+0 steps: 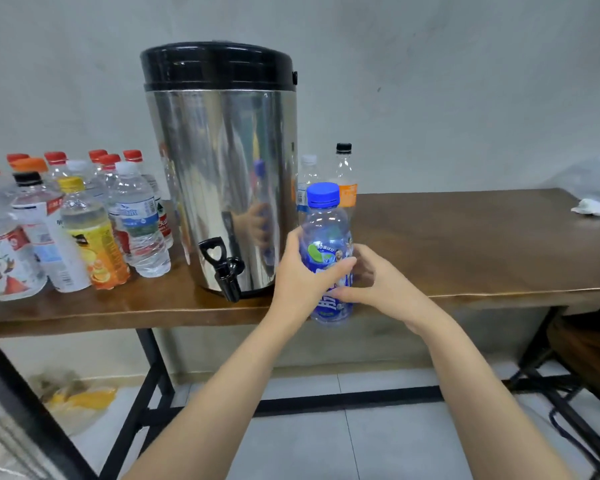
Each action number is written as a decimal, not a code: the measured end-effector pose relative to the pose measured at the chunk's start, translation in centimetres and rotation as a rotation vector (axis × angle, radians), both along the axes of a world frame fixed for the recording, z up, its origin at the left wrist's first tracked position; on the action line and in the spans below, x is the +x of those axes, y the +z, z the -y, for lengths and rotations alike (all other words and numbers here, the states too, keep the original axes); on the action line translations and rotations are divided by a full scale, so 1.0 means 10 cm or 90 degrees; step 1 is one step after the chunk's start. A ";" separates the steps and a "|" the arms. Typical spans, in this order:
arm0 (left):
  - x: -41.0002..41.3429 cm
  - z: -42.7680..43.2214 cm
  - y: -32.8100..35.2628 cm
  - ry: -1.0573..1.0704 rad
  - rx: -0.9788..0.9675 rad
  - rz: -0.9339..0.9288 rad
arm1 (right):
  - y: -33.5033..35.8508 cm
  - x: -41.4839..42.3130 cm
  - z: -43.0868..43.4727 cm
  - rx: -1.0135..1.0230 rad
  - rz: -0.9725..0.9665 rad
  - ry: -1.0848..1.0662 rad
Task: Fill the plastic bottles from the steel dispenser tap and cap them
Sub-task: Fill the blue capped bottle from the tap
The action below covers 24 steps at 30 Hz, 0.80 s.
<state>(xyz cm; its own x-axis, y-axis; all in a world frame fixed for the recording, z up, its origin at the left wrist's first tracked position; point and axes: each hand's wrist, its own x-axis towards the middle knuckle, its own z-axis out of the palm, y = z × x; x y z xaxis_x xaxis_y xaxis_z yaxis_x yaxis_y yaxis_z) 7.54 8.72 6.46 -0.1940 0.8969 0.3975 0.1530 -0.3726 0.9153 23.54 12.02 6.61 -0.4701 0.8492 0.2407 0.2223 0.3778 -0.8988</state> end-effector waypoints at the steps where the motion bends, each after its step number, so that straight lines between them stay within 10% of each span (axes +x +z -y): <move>1: -0.04 0.10 -0.02 0.013 0.003 0.009 | 0.04 0.00 0.06 -0.001 0.008 0.014; 8: -0.27 0.60 -0.39 0.099 -0.078 -0.016 | 0.57 -0.22 0.36 0.169 0.079 -0.117; 15: -0.40 0.81 -0.70 0.204 -0.134 -0.192 | 0.67 -0.83 0.60 0.382 0.595 -0.178; 24: -0.57 0.91 -0.86 0.199 -0.145 -0.124 | 0.36 -0.91 0.40 0.293 0.401 0.049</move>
<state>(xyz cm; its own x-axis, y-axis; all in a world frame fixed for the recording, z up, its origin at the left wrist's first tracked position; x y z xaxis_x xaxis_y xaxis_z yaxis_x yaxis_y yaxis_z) 1.81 -0.38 -2.14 -0.4108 0.8761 0.2526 0.4045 -0.0731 0.9116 14.46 7.99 10.20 -0.6890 0.6875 0.2293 0.5957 0.7174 -0.3612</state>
